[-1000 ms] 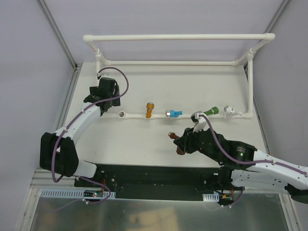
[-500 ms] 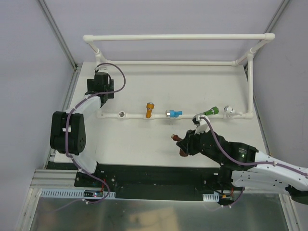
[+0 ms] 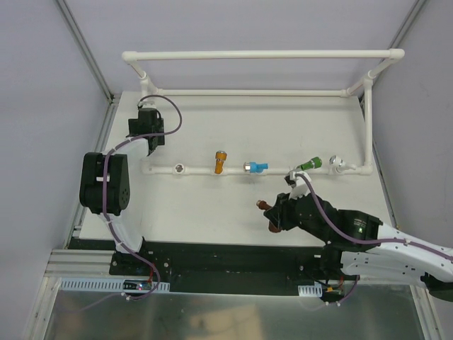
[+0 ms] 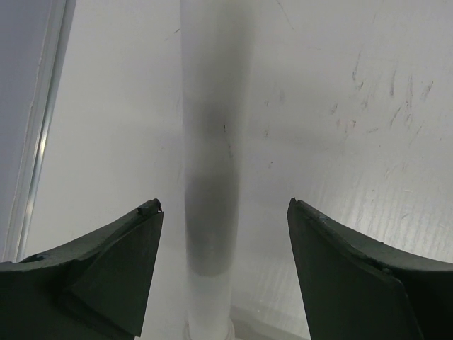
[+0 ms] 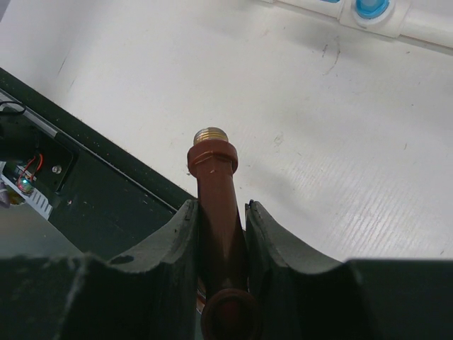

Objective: Install the water faucets
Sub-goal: Move the adaptor to the center of the board.

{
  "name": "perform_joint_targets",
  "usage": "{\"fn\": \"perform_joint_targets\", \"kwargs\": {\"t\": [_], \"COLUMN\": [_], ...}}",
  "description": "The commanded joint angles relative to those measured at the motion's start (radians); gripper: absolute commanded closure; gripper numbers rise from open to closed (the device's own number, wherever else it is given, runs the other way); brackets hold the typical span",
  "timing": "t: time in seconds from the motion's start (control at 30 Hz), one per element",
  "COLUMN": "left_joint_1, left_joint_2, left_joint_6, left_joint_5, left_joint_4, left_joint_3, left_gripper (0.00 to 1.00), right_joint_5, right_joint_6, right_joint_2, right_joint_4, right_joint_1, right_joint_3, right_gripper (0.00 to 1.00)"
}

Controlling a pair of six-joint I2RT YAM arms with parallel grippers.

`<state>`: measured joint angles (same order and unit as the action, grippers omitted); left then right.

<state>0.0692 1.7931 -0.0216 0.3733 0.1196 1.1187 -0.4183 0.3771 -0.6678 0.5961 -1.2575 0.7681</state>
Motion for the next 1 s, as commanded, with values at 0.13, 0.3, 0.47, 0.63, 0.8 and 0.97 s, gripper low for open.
{"fn": "perform_joint_targets", "kwargs": {"t": [0.13,0.3,0.47,0.63,0.8,0.97], "left_joint_1": [-0.009,-0.009,-0.008,-0.009,-0.009,-0.009], "left_joint_2": [0.022,-0.061,-0.038,0.000,0.023,0.044], "left_joint_6": [0.060,0.097,0.089,0.078,0.049,0.000], "left_joint_5": [-0.037,-0.074,-0.070,-0.094,-0.183,-0.287], "left_joint_4": [0.046,0.064,-0.005,0.003,0.073,0.094], "left_joint_3": [0.007,-0.037,0.006,0.007,-0.025,-0.020], "left_gripper": [0.28,0.26,0.27,0.30,0.36,0.49], "right_joint_5": [-0.016,-0.051,-0.054,-0.057,-0.066,-0.071], "right_joint_6": [0.014,0.031,0.031,0.042,0.043,0.028], "right_joint_2": [0.050,0.050,0.047,0.045,0.048,0.045], "right_joint_4": [0.011,0.044,0.051,0.059,0.086,0.119], "right_joint_1": [-0.003,-0.002,-0.003,-0.003,-0.003,-0.003], "right_joint_3": [0.042,0.063,0.076,0.079,0.092,0.117], "right_gripper": [1.00,1.00,1.00,1.00,1.00,1.00]}}
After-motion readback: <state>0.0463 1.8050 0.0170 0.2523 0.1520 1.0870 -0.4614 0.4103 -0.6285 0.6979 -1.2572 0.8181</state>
